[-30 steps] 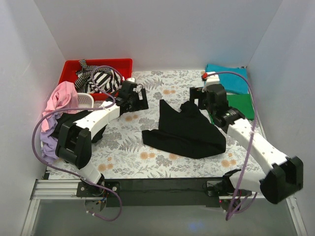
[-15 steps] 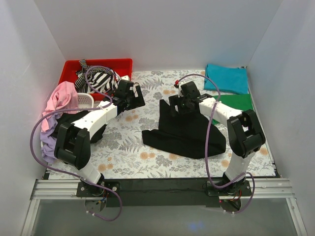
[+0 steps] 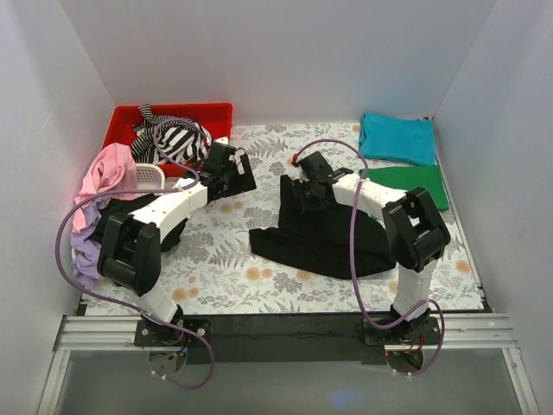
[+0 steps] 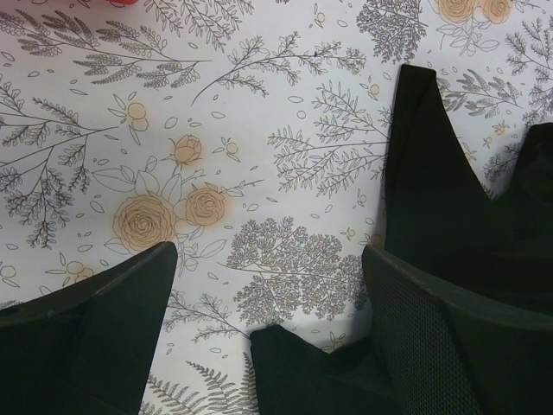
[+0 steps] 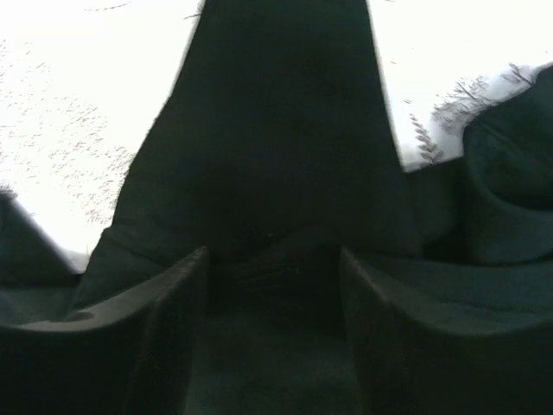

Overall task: Fold and stack the t-shirts
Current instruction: Flatten the tshirt out

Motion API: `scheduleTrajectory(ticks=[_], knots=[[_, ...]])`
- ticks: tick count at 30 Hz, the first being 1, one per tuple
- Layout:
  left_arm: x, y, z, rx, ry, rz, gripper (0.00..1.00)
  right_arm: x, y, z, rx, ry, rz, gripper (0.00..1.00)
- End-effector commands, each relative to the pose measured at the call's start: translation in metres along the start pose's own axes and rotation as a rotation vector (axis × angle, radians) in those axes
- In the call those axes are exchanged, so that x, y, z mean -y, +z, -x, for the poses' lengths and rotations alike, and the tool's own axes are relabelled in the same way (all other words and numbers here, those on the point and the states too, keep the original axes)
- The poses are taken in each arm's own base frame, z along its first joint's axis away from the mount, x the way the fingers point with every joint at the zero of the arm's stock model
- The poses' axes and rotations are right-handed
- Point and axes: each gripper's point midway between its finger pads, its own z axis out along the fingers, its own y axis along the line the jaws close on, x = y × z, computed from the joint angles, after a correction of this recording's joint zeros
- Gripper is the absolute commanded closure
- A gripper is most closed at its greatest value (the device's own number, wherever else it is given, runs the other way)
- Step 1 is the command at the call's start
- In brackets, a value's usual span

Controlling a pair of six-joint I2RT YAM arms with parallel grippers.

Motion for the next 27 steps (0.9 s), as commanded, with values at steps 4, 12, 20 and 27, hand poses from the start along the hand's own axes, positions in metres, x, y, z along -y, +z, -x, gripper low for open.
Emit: scheduleTrajectory(ticks=[4, 12, 20, 27], knots=[[0.000, -0.003, 0.004, 0.006, 0.008, -0.007, 0.12, 0.014, -0.008, 0.009, 0.013, 0.003, -0.132, 0.98], [-0.001, -0.008, 0.013, 0.031, 0.008, 0.002, 0.13, -0.004, -0.109, 0.100, 0.330, -0.066, -0.134, 0.99], [-0.010, -0.016, 0.030, 0.076, -0.055, 0.026, 0.13, -0.063, -0.260, 0.221, 0.667, -0.183, 0.049, 0.99], [-0.021, -0.029, 0.049, 0.145, -0.099, 0.044, 0.13, -0.047, -0.432, 0.251, 1.074, -0.202, -0.071, 0.99]])
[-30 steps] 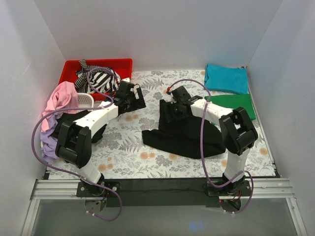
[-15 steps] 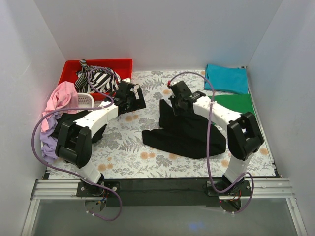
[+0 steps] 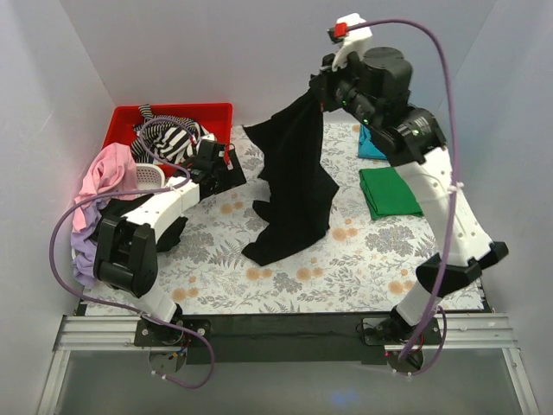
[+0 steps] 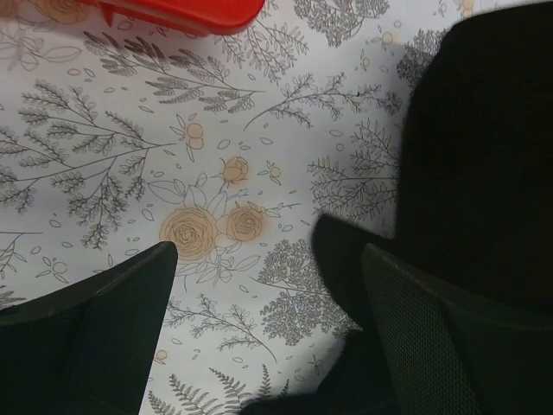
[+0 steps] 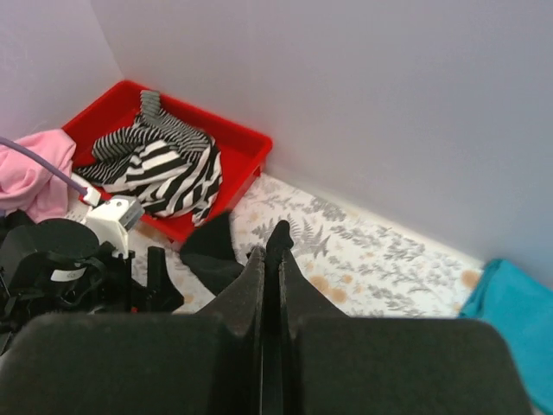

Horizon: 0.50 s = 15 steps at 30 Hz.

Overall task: Fold and stack the t-shirts
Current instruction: Flatten the tshirt out

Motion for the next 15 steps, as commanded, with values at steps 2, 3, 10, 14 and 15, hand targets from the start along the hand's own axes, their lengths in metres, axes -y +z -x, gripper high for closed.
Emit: scheduleTrajectory(ticks=[2, 3, 10, 14, 15], knots=[[0.001, -0.026, 0.038, 0.116, -0.047, -0.020, 0.13, 0.029, -0.080, 0.046, 0.144, -0.075, -0.126, 0.99], [0.002, -0.027, 0.038, 0.115, -0.048, -0.023, 0.13, 0.047, -0.085, 0.030, 0.117, -0.069, -0.227, 0.99], [0.010, -0.024, 0.030, 0.080, -0.059, -0.072, 0.13, 0.161, -0.127, -0.166, -0.239, -0.005, -0.770, 0.99], [0.012, -0.023, 0.025, 0.059, -0.052, -0.087, 0.14, 0.183, -0.133, -0.262, -0.439, 0.060, -0.819, 0.40], [0.012, -0.023, 0.025, 0.061, -0.051, -0.088, 0.14, 0.186, -0.135, -0.276, -0.469, 0.068, -0.831, 0.47]])
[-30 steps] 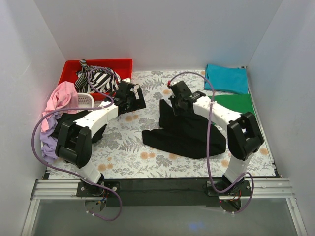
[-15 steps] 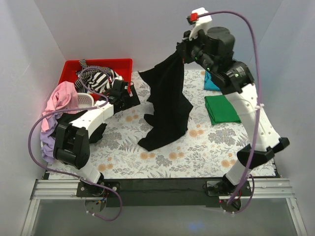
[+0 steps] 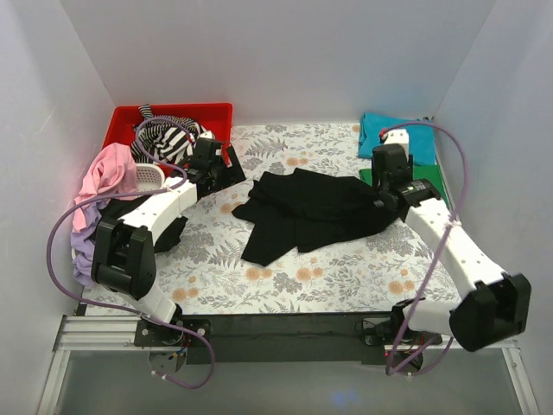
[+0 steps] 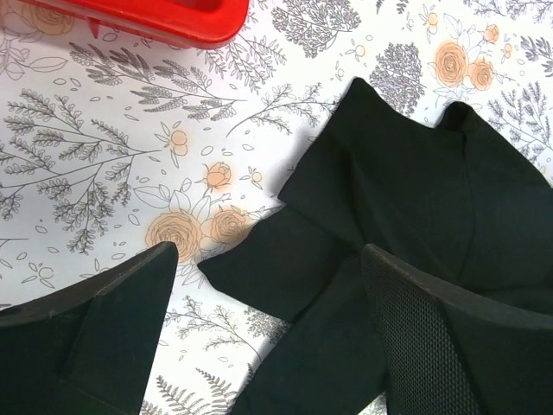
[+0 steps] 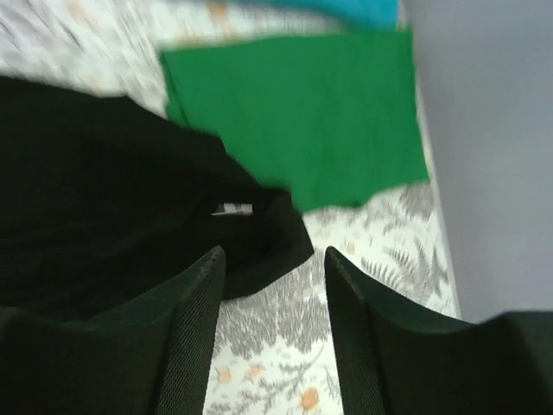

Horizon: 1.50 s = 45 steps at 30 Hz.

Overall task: Fold and stack the t-shirts
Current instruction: Flatten the tshirt out

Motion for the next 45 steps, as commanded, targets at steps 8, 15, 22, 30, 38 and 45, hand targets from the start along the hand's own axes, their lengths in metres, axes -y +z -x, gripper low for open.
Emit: scheduleTrajectory(ticks=[8, 15, 22, 30, 38, 45], knots=[[0.015, -0.008, 0.004, -0.006, 0.004, -0.076, 0.14, -0.047, 0.035, -0.015, -0.062, 0.048, 0.175, 0.33], [0.012, -0.002, 0.000, -0.020, 0.012, -0.065, 0.15, -0.132, 0.045, -0.062, -0.253, -0.082, 0.559, 0.32], [0.011, 0.001, -0.003, -0.032, 0.019, -0.064, 0.15, -0.166, 0.048, -0.083, -0.272, -0.229, 0.733, 0.27], [0.009, 0.003, -0.008, -0.045, 0.031, -0.060, 0.15, -0.141, 0.075, -0.086, -0.274, -0.313, 0.551, 0.23], [0.007, 0.005, -0.012, -0.060, 0.041, -0.063, 0.16, -0.101, 0.085, -0.104, -0.320, -0.334, 0.462, 0.19], [0.010, 0.007, -0.014, -0.070, 0.045, -0.073, 0.16, -0.110, 0.094, -0.107, -0.342, -0.315, 0.559, 0.18]])
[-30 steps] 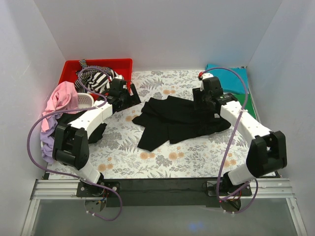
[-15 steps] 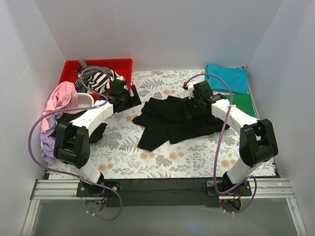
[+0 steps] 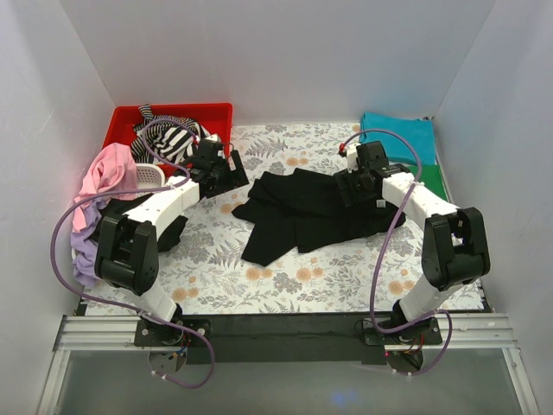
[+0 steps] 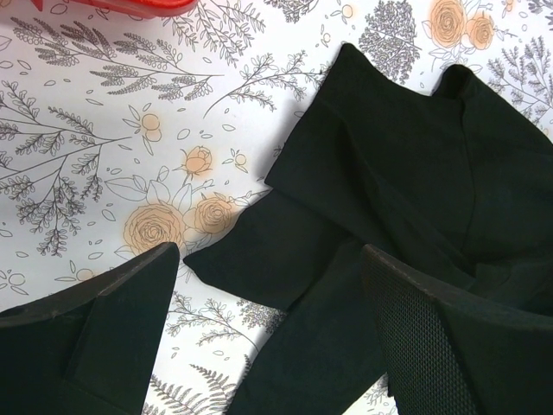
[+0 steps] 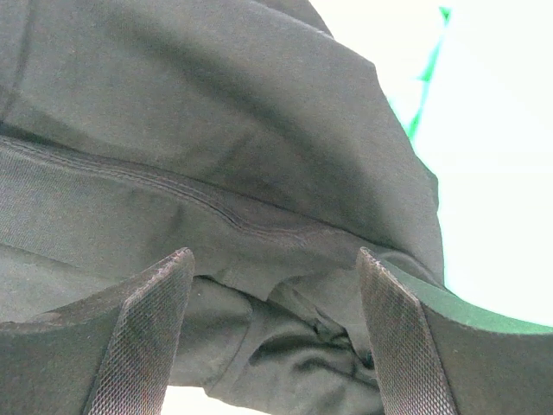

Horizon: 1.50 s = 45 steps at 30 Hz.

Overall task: Fold and stack the t-shirts
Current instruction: Flatten the tshirt out

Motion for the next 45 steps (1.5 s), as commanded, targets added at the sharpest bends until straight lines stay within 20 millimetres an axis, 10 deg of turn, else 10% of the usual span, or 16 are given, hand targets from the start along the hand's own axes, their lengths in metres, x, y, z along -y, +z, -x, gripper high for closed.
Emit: scheduleTrajectory(ticks=[1, 17, 24, 37, 45], knots=[[0.003, -0.001, 0.003, 0.006, 0.018, -0.018, 0.16, -0.009, 0.007, 0.010, 0.010, -0.035, 0.074, 0.19], [-0.003, 0.002, 0.003, 0.014, 0.012, 0.008, 0.16, -0.102, -0.033, 0.065, 0.189, -0.166, 0.556, 0.18], [-0.001, 0.001, 0.008, 0.022, 0.019, 0.006, 0.16, -0.147, -0.018, 0.055, 0.114, -0.294, 0.722, 0.18], [-0.006, 0.001, 0.009, 0.033, 0.030, 0.032, 0.16, -0.153, 0.020, 0.040, 0.011, -0.321, 0.757, 0.24], [-0.006, 0.004, 0.007, 0.025, 0.030, 0.030, 0.16, -0.145, 0.011, 0.071, 0.087, -0.360, 0.683, 0.20]])
